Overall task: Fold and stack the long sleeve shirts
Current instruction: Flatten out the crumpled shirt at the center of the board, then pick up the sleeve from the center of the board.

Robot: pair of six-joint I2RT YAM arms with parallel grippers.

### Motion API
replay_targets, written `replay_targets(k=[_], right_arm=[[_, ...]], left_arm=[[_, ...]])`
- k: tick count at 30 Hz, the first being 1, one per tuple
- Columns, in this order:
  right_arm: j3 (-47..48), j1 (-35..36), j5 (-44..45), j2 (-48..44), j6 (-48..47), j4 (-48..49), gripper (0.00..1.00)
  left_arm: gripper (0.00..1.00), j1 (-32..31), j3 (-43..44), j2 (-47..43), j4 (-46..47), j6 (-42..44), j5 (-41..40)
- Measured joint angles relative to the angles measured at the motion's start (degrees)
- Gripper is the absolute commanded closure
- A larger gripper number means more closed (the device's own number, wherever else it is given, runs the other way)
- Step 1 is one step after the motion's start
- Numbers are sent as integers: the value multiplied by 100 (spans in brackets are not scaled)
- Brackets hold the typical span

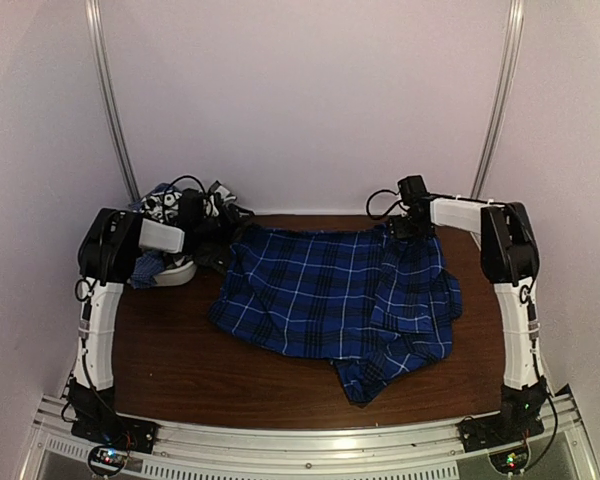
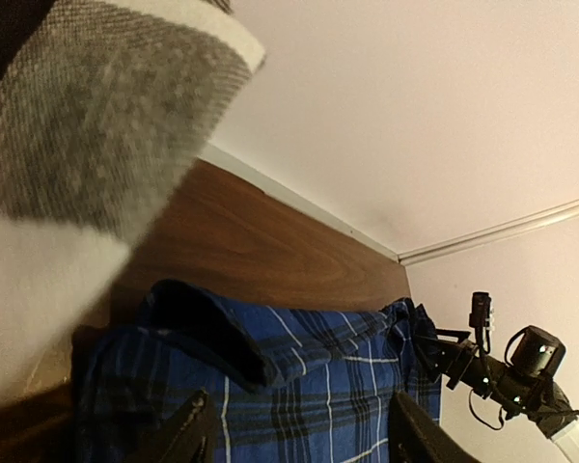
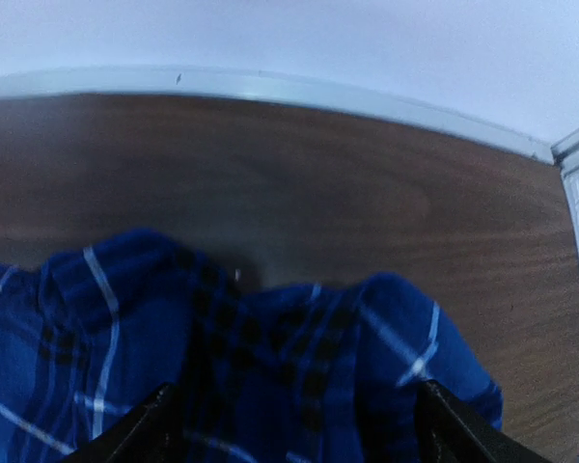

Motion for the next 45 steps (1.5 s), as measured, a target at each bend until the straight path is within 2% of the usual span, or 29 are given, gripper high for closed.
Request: replay_targets(k=[7,11,14,18,21,29,33,35,40,45], right_arm=[[-2601,22,-568,-2041,400,358,14],[-3394,20,-776,-3141,658,601,18],[-3602,20,-861,-3388,769,684,21],[-3954,20,-1180,-3429,890,675,19],[-4747,31,-1617,-3751,1043,721,17],[-6614,192,-2516,-5318,1534,822,18],[-7178,199,-2804,-5593,1731,1005,23],[-7335,199,-2887,-5563,1781,1058,28],[-7580,199,-3224,-5372,1937,1355,50],[-7676,199,-3434,-5316,2015,1596,77]], left_arm=[[28,-175,-1386,-1399,-144,1088,101],[27,-498,-2114,-2441,-321,1853,-20],[27,-885,-2562,-3032,-584,2417,-221],[27,-1419,-3154,-3491,-957,2922,-468],[26,-1707,-3563,-3698,-1257,3169,-704],[26,-1954,-4081,-4199,-1663,3471,-1169],[25,-2015,-4162,-4323,-1674,3534,-1244],[25,-2035,-4214,-4328,-1679,3547,-1263],[25,-2037,-4323,-4339,-1788,3545,-1314],[25,-2037,-4325,-4382,-1871,3545,-1377]])
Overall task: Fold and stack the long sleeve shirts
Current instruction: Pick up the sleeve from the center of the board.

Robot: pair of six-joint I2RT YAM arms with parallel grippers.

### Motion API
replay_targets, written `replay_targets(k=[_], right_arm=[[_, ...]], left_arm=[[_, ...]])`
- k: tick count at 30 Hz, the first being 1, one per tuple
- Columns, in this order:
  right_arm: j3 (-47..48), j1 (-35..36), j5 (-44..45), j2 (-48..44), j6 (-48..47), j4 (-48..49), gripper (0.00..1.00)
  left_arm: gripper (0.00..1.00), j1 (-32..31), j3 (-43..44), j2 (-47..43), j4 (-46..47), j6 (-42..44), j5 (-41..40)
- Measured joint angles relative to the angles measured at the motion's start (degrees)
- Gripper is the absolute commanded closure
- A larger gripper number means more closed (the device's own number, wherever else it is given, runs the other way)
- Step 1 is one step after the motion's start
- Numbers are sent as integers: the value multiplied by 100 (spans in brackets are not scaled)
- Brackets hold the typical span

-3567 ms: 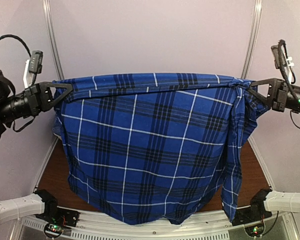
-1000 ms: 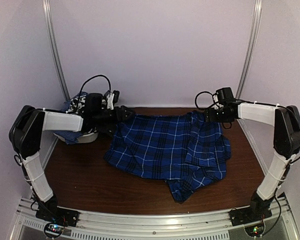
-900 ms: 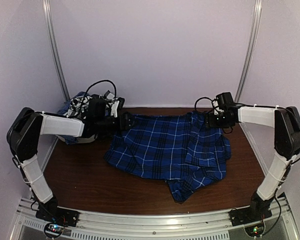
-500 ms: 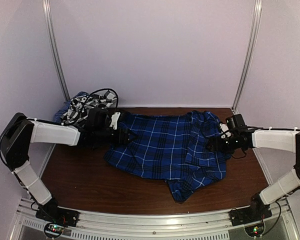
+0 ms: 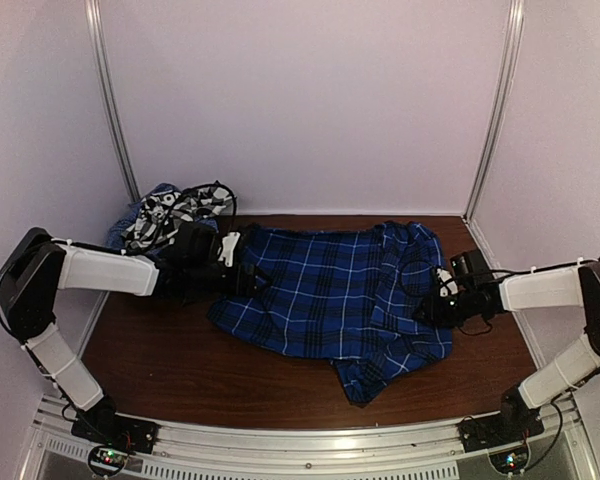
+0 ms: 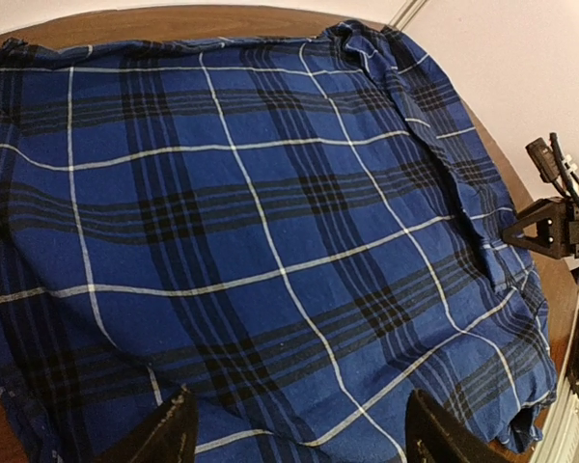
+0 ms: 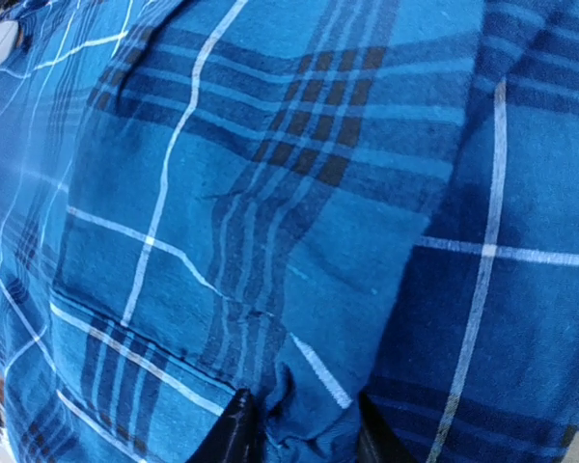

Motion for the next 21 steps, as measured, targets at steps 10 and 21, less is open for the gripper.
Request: replay_targets(k=[10,21], right_arm=[[284,0,-94,-380,87,-260,100],[3405,-160,533,393,-317,-850,100]], left_arm=[[25,0,0,-17,-103,13,-177],[24,0,20,-214,-431,144,-494]])
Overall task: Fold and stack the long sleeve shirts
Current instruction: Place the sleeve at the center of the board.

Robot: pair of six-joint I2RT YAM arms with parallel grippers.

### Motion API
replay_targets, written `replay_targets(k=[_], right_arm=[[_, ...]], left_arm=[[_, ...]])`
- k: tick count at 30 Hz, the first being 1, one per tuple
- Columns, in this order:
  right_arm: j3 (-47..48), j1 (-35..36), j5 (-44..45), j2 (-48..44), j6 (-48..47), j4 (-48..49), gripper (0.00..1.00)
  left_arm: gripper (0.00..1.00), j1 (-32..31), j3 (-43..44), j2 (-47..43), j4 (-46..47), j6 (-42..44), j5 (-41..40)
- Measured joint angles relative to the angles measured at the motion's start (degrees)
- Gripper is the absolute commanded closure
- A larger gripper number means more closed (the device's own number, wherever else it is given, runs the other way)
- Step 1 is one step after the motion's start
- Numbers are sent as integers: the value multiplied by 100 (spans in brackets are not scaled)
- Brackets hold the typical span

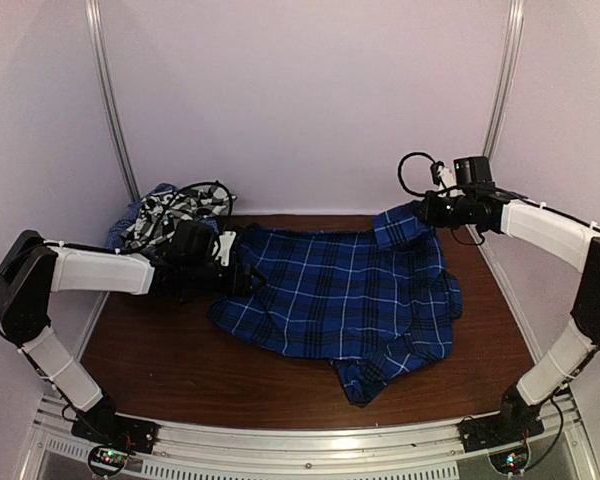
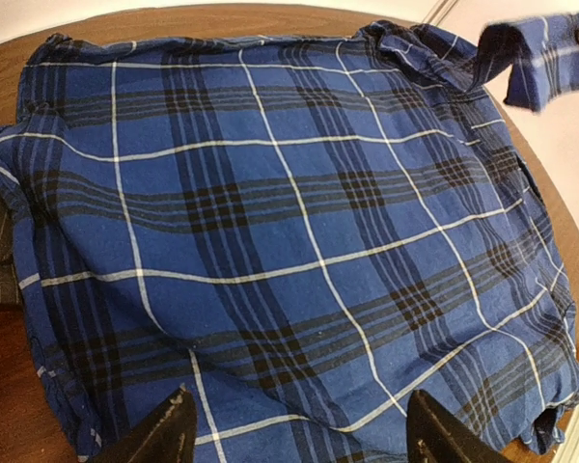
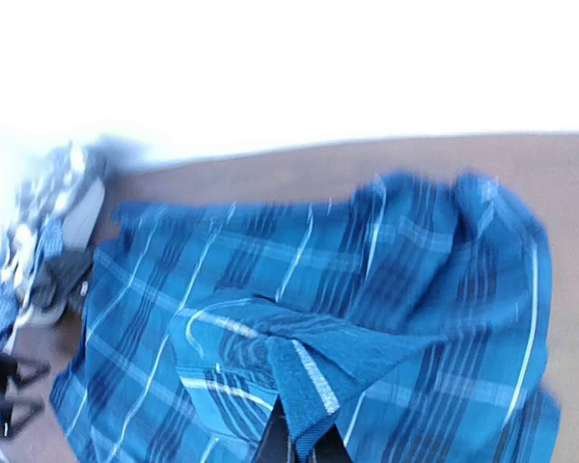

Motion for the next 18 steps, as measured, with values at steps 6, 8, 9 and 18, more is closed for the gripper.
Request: replay_targets(k=[6,8,9,18], right_arm=[[1843,-251,155,1805,-96,168,99],[2197,-313,223,2345,-92,221,98],[2345,-348,260,2638,-85,273,97],[3014,-798,-33,4454,232,308,27]], left_arm=[[24,0,107,-7,-229,85,-168],[23,0,146,-11,-256,101,-219],[23,0,162,-13,-278,107,-236],[21,0,203,-15,-369,114,-254]])
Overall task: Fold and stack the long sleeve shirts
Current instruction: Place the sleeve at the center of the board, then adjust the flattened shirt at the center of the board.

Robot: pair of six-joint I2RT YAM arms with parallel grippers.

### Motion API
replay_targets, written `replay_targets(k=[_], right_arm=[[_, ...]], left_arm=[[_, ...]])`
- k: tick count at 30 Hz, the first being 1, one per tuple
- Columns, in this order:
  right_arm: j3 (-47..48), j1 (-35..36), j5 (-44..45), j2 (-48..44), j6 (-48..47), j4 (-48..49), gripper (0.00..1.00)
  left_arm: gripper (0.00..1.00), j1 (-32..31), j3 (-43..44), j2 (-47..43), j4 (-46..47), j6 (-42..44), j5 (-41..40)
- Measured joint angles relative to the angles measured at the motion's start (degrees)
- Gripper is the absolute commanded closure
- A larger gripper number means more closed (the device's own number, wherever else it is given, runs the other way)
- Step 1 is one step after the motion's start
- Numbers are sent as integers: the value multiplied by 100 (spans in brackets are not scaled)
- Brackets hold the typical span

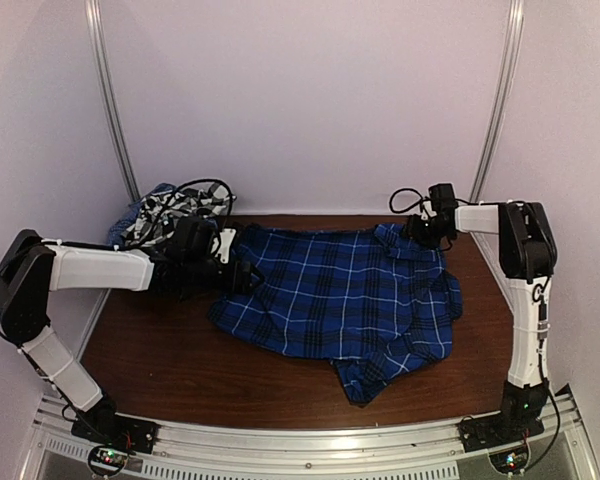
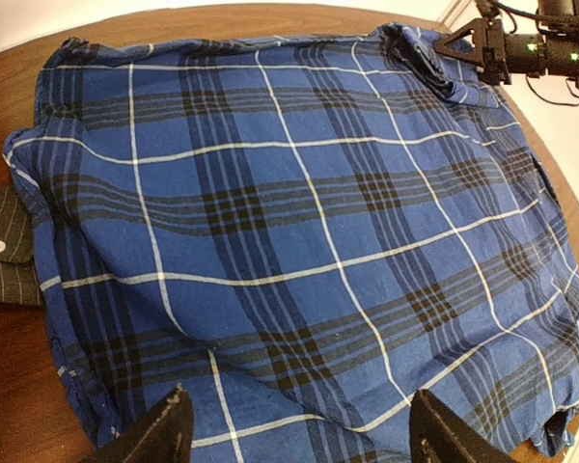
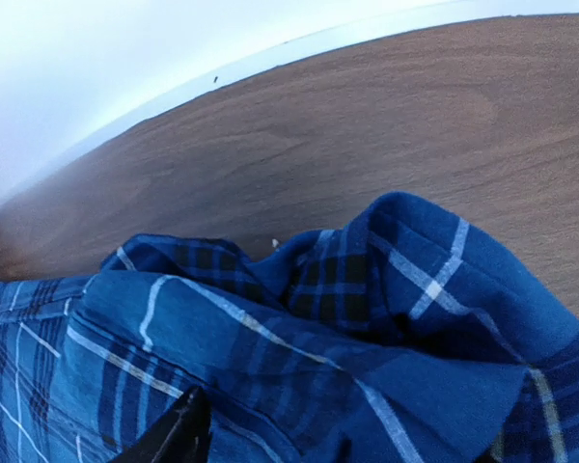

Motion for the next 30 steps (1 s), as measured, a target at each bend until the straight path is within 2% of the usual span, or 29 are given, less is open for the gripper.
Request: replay_targets(k=[4,11,18,23,27,30], right_arm=[[-667,-87,-2,-555,-37,94,1],[-2789,109,50,-3314,-66,361,0],[-5187,1106,557,-5788,306,177,0],[-6494,1939,1038,-6787,1080,-555,0],[-6944,2601,1322,-7375,1825,-1019,0],[-7125,2693,1537,-7587,2190,-1123,0]], left_arm=[[14,0,0,0,-52,28,-20],[11,0,-98,-90,-144,103,76],[11,0,-610,-286,-127,-20,553],[10,-98,-1126,-485,-96,-282,761],[10,-267,-1445,-680,-37,-442,752],[11,-313,-1598,-734,-20,-549,601]])
